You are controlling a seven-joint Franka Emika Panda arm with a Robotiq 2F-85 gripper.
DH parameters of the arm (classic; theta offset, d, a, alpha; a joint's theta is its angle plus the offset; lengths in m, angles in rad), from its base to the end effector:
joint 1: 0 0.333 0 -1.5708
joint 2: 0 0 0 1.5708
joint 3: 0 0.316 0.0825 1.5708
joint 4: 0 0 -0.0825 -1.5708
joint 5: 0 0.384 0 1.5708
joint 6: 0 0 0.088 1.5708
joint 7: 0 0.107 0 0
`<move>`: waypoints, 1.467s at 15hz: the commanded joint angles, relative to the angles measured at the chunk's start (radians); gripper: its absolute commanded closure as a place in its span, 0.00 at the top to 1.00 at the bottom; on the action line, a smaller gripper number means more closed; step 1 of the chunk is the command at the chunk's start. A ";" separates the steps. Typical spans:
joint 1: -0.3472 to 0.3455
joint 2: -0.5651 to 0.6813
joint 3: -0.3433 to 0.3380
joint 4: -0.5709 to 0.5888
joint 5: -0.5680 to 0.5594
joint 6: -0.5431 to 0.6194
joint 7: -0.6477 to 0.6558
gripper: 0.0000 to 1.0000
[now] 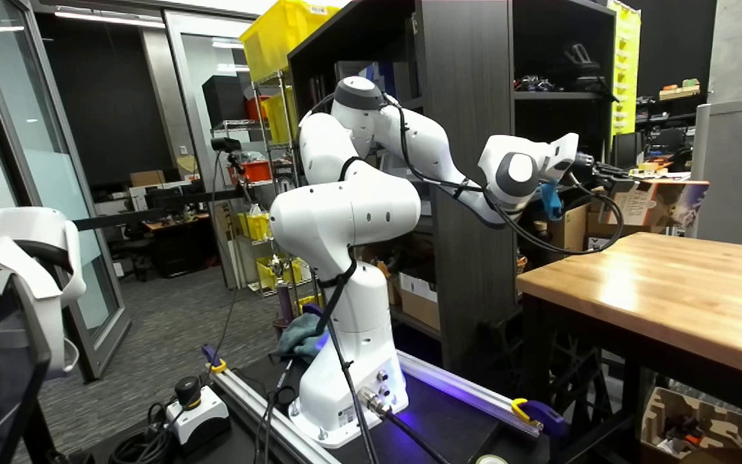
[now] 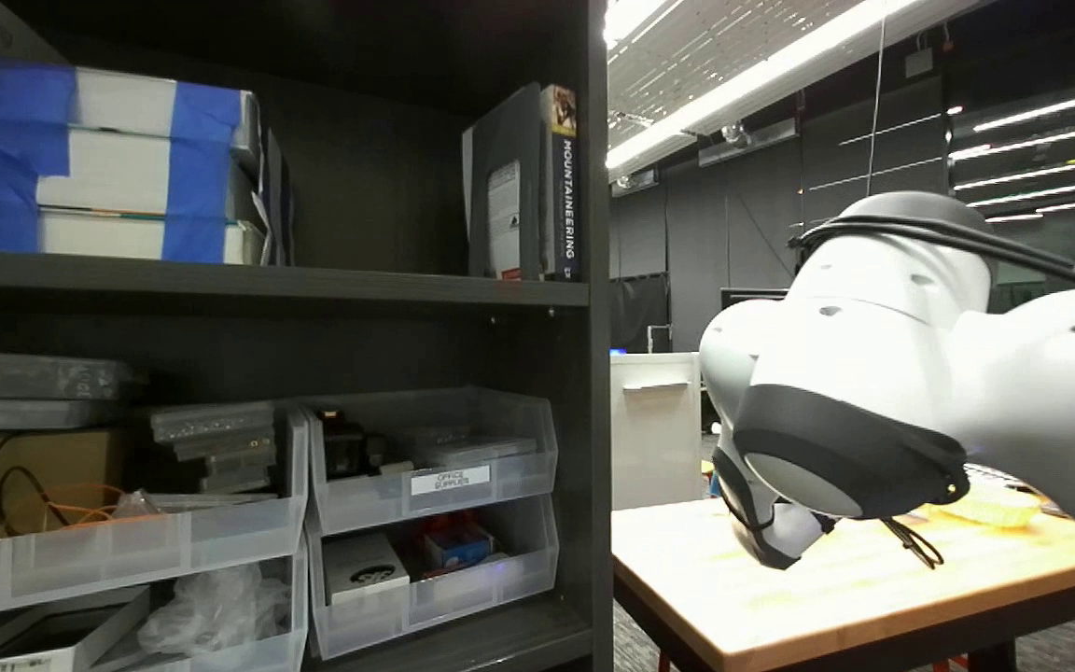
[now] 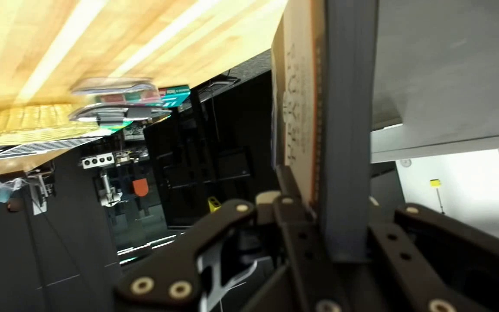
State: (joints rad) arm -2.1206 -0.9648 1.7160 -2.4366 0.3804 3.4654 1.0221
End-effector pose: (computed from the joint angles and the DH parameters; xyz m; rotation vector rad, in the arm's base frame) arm 0.4973 -0.1944 0.3583 1.7883 -1.3464 1.5171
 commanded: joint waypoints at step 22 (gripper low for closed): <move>-0.014 -0.099 0.234 0.093 0.039 -0.002 0.044 0.04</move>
State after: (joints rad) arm -2.1201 -1.0078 1.9411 -2.3590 0.3865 3.4517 1.0544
